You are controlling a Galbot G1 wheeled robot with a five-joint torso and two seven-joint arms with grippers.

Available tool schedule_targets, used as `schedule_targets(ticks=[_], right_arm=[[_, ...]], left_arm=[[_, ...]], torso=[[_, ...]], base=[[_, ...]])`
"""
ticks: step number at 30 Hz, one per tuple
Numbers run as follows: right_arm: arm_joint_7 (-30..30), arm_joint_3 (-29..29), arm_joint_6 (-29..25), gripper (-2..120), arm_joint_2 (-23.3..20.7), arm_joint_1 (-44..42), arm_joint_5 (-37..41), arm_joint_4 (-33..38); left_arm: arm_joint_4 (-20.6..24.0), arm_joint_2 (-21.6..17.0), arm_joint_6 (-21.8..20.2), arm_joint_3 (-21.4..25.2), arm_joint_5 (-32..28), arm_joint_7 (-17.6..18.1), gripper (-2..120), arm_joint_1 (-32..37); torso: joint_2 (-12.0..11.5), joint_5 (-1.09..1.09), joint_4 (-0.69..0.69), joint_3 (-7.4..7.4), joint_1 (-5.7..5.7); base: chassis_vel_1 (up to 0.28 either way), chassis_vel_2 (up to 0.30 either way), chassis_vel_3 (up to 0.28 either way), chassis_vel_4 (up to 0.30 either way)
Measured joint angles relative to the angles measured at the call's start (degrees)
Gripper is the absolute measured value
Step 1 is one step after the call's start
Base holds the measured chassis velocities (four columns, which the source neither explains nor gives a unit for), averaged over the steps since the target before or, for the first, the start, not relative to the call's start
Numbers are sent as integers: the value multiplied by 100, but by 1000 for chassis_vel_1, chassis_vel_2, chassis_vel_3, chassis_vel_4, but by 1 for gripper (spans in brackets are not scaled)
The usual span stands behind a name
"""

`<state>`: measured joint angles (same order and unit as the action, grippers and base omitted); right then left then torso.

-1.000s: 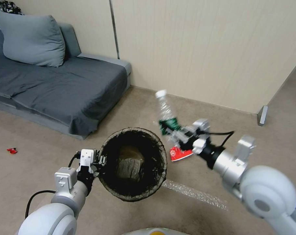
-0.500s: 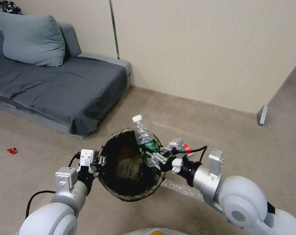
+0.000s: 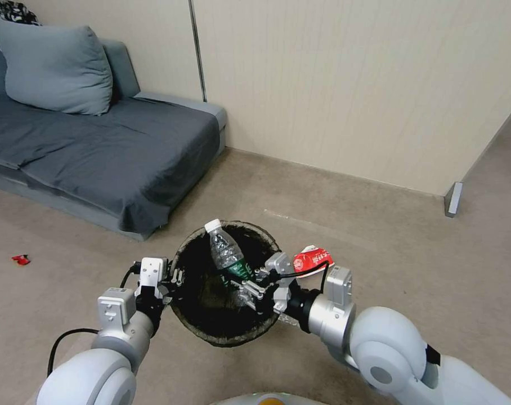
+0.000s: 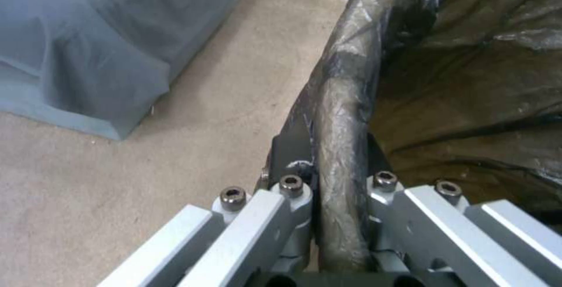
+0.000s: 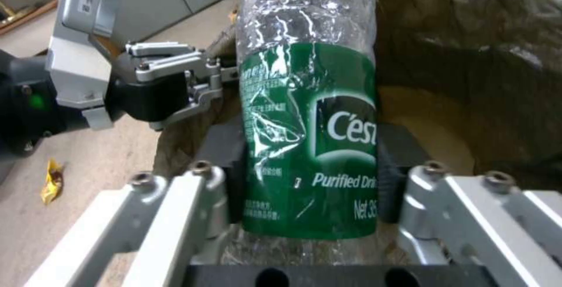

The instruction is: Pick up the trash bin, then pick up the garbage from the floor and place it into the trash bin.

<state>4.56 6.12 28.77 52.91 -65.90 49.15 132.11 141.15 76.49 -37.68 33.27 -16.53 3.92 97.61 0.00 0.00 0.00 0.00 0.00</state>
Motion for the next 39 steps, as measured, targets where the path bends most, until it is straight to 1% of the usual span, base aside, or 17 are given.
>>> schedule_targets(ticks=[2, 3, 5, 6, 10, 11, 13, 14, 16, 20, 25, 29, 34, 35, 37, 38, 39], right_arm=[[22, -2, 1, 50, -12, -13, -15, 4], [22, -2, 1, 50, -12, -13, -15, 4], [65, -67, -6, 60, -38, -16, -21, 65], [65, -67, -6, 60, -38, -16, -21, 65], [75, -563, -22, 82, -122, -49, 100, 428], [75, -563, -22, 82, -122, -49, 100, 428], [62, -894, -25, 92, -196, -168, 225, 706], [62, -894, -25, 92, -196, -168, 225, 706], [-2, -1251, -30, 99, -265, -311, 303, 992], [-94, -1597, -51, 100, -312, -429, 331, 1123], [-157, -2492, -238, 100, -314, -711, 339, 1142], [6, -2738, -474, 100, -239, -776, 156, 1142], [-55, -3086, -1040, 100, 83, -1248, -669, 1091], [-55, -3086, -1040, 100, 83, -1248, -669, 1091], [-158, -3248, -1384, 100, 402, -1669, -1304, 925], [-158, -3248, -1384, 100, 402, -1669, -1304, 925], [-188, -3296, -1551, 100, 593, -1861, -1599, 835]], left_arm=[[0, 11, 1, -1, 1, -8, 3, -3], [0, 11, 1, -1, 1, -8, 3, -3], [0, 37, 1, -4, 2, -10, 3, -7], [0, 37, 1, -4, 2, -10, 3, -7], [-13, 56, 3, -5, 4, -16, 3, -10], [-13, 56, 3, -5, 4, -16, 3, -10], [-30, 72, 5, -6, 7, -17, 2, -27], [-30, 72, 5, -6, 7, -17, 2, -27], [-54, 101, 6, -10, 3, -19, 2, -55], [-69, 113, 6, -10, -2, -20, 2, -74], [-74, 113, 7, 23, -43, -23, 2, -86], [-74, 93, 7, 66, -81, -24, 2, -86], [-64, 64, 4, 149, -181, -25, 2, -83], [-64, 64, 4, 149, -181, -25, 2, -83], [-47, 100, -3, 169, -192, -25, 2, -66], [-47, 100, -3, 169, -192, -25, 2, -66], [-38, 115, -7, 174, -193, -24, 2, -50]], torso=[[0, 0, 0, 0, 0], [0, 0, 0, 0, 0], [0, 0, 0, 0, 0], [0, 0, 0, 0, 0], [0, 0, 0, 0, 0], [0, 0, 0, 0, 0], [0, 1, 0, 0, 0], [0, 1, 0, 0, 0], [0, 0, 0, 0, 0], [0, 0, -1, 0, 0], [0, 0, -1, 0, 0], [0, 1, 1, 0, 0], [0, 0, 0, 0, 0], [0, 0, 0, 0, 0], [0, 0, 0, 0, 0], [0, 0, 0, 0, 0], [0, -1, -1, 0, 0]], base=[[0, 0, 0, 0], [0, 0, 0, 0], [0, 0, 0, 0], [0, 0, 0, 0], [0, 0, 0, 0], [0, 0, 0, 0], [0, 0, 0, 0], [0, 0, 0, 0], [0, 0, 0, 0], [0, 0, 0, 0], [0, 0, 0, 0], [0, 0, 0, 0], [0, 0, 0, 0], [0, 0, 0, 0], [0, 0, 0, 0], [0, 0, 0, 0], [0, 0, 0, 0]])
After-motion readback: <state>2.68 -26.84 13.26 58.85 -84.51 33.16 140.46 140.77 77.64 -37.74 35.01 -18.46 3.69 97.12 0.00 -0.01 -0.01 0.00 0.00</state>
